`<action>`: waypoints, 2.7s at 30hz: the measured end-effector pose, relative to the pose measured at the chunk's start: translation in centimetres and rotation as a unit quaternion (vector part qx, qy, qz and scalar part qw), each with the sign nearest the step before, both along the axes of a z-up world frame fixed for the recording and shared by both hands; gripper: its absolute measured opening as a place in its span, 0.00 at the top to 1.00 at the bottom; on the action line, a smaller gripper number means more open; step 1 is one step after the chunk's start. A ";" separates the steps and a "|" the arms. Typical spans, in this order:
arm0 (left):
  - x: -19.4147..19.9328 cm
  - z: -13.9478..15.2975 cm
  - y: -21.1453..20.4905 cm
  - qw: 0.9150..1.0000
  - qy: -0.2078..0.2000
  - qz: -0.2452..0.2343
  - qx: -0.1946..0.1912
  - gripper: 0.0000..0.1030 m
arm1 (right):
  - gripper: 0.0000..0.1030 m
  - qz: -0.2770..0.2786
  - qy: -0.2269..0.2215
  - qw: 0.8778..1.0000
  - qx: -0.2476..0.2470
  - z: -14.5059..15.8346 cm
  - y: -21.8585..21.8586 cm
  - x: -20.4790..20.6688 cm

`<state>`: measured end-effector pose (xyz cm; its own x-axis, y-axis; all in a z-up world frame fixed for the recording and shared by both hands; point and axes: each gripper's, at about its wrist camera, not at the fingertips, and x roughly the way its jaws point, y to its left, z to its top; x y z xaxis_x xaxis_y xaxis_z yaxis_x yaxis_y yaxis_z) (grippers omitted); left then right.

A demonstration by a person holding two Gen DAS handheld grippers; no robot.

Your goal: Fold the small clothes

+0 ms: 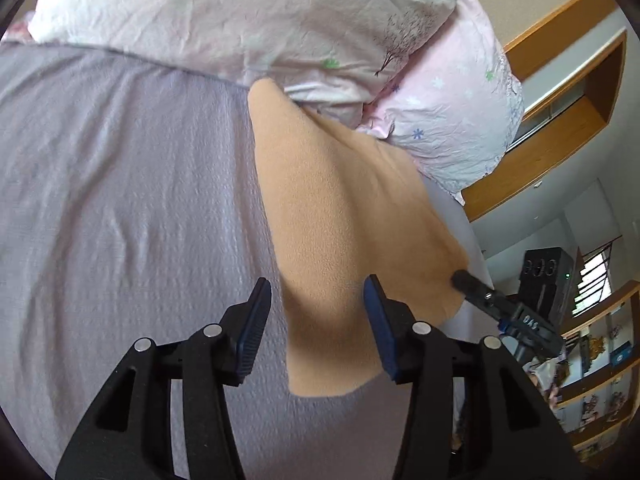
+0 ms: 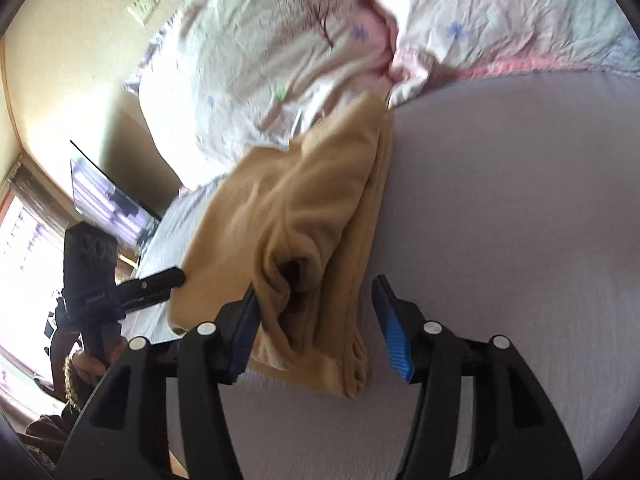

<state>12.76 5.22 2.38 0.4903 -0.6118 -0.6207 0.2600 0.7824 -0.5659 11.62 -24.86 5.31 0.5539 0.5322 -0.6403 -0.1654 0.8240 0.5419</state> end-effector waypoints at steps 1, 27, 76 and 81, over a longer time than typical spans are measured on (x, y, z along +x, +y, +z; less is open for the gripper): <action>-0.8 1.2 0.0 1.000 -0.026 -0.001 0.005 0.50 | 0.46 -0.014 -0.033 0.999 0.009 1.3 -0.5 -1.1; -5.9 -2.6 -4.3 0.962 -0.012 0.039 0.270 0.01 | 0.02 -0.023 0.003 0.984 -0.176 -0.4 4.1 -6.7; -6.7 -3.4 -5.4 0.948 -0.023 0.042 0.316 0.01 | 0.02 -0.015 0.028 0.957 -0.287 -4.2 8.5 -7.5; -6.7 -3.4 -5.4 0.948 -0.023 0.042 0.316 0.01 | 0.02 -0.015 0.027 0.957 -0.287 -4.2 8.5 -7.5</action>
<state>6.09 -0.19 -1.01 0.5561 -0.0826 -0.8270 0.1940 0.9805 0.0326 4.14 -16.40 1.11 0.5205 0.0675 -0.8512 -0.1213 0.9926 0.0046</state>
